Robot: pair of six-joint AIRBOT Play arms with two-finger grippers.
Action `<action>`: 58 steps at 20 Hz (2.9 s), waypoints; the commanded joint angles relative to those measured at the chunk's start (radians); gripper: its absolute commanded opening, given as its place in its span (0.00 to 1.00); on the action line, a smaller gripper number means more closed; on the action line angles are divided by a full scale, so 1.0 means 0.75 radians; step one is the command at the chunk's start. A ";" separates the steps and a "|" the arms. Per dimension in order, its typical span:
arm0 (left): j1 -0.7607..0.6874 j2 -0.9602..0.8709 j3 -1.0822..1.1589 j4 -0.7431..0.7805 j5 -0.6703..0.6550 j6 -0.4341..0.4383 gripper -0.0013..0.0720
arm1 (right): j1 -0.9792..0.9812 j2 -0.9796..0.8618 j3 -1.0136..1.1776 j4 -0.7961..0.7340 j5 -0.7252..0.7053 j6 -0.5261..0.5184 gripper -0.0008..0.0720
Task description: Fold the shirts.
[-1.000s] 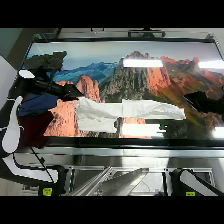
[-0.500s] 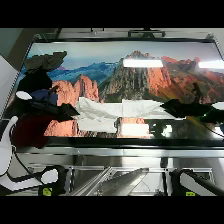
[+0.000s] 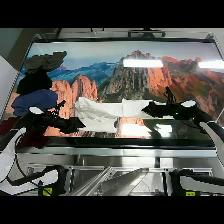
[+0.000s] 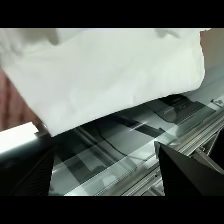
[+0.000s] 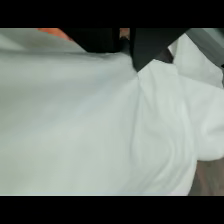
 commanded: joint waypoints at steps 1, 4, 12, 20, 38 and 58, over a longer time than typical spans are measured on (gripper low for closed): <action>-0.003 0.002 -0.011 0.002 0.043 0.011 0.96 | 0.015 -0.047 0.088 0.098 0.012 -0.056 0.09; -0.003 0.002 -0.011 0.001 0.066 0.012 0.96 | -0.013 -0.013 0.231 0.194 0.144 -0.055 0.04; -0.003 0.002 -0.011 -0.001 0.107 0.011 0.96 | -0.335 -0.110 0.452 0.254 -0.408 0.004 0.45; -0.017 0.001 -0.012 -0.070 0.188 0.013 0.96 | -0.754 -0.113 0.454 -0.055 0.183 -0.133 0.54; -0.235 -0.002 0.039 -0.098 0.255 0.011 0.05 | -0.534 -0.299 0.477 -0.533 0.537 -0.326 0.04; 0.729 0.523 1.336 -0.903 -0.252 0.082 0.05 | -0.940 0.405 1.339 0.164 0.634 0.335 0.04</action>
